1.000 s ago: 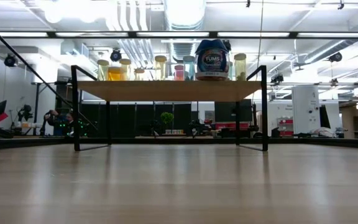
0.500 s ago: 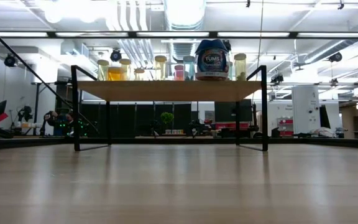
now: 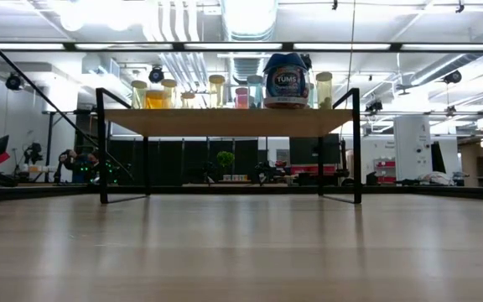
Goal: Pick and place medicine bottles onto shelf by color
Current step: Put the blue pill bottle on the shelf
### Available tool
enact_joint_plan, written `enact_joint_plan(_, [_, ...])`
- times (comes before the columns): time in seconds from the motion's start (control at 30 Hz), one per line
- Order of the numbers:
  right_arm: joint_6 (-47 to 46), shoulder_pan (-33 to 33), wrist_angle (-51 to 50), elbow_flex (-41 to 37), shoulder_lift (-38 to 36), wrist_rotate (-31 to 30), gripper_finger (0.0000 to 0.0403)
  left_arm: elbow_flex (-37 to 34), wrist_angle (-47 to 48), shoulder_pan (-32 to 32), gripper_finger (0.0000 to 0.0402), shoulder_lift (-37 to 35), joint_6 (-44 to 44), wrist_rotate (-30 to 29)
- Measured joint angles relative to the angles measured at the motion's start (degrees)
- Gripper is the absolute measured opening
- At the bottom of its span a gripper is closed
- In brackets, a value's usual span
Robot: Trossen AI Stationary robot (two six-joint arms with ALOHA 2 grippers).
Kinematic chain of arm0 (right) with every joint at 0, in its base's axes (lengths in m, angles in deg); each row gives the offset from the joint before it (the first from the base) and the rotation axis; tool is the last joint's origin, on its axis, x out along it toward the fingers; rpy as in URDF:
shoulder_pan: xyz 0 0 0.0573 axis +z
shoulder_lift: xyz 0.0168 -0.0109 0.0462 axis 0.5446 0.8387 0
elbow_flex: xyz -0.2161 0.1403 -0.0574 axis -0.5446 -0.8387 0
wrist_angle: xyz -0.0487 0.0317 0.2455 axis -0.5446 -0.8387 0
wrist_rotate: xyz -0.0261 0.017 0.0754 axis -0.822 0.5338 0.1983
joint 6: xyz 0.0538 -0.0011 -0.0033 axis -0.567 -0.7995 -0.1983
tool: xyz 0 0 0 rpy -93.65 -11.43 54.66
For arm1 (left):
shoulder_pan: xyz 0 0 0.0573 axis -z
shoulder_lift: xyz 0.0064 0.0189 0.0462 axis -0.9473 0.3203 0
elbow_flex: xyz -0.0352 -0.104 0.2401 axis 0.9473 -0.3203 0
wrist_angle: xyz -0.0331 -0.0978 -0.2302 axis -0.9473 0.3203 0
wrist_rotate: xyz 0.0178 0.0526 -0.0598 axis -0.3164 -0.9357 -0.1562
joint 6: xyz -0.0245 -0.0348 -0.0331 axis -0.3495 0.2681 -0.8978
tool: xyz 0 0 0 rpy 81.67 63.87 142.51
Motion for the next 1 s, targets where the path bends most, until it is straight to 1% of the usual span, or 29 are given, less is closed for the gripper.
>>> enact_joint_plan(0.1, [3.1,-0.8,2.8,0.0,0.0,-1.2,0.0230,0.0,0.0,-0.6,0.0251,0.0,0.0,0.0])
enact_joint_plan(0.3, [3.6,-2.1,2.8,-0.2,0.4,-3.8,0.0210,0.0,-0.1,-1.5,0.0251,0.0,0.0,0.0])
enact_joint_plan(0.43, [3.1,-2.3,1.9,-0.2,0.5,-3.6,0.0194,0.0,-0.2,-1.7,0.0251,0.0,0.0,0.0])
enact_joint_plan(0.7, [2.2,-2.3,1.4,-0.3,0.8,-3.5,0.0185,0.0,-0.1,-1.9,0.0251,0.0,0.2,0.0])
enact_joint_plan(1.0, [2.2,-2.3,1.2,-0.4,0.8,-3.5,0.0120,0.0,0.0,-2.1,0.0251,0.1,0.4,0.0])
